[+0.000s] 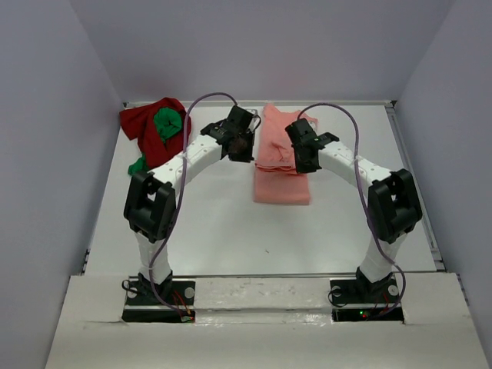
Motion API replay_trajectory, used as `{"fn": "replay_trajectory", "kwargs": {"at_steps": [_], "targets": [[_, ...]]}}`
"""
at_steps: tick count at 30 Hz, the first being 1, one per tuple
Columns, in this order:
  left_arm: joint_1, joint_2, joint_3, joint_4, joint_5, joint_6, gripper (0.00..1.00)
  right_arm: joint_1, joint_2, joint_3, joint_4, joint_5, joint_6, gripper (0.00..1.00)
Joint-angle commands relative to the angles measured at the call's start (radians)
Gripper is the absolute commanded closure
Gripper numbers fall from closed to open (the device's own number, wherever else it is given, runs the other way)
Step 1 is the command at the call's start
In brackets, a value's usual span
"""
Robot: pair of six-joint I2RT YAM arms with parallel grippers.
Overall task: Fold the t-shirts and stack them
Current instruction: Fold the tshirt
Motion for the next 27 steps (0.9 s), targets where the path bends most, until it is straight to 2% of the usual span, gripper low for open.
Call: {"fn": "replay_trajectory", "kwargs": {"at_steps": [1, 15, 27], "targets": [[-0.023, 0.028, 0.049, -0.003, -0.019, -0.016, 1.00, 0.031, -0.081, -0.051, 0.052, 0.008, 0.035, 1.00], [-0.140, 0.086, 0.030, 0.046, 0.053, -0.065, 1.00, 0.031, 0.023, -0.056, 0.107, -0.024, 0.035, 1.00], [-0.143, 0.104, -0.034, 0.074, 0.059, -0.073, 1.00, 0.031, 0.149, 0.029, 0.110, -0.024, 0.018, 1.00]]}}
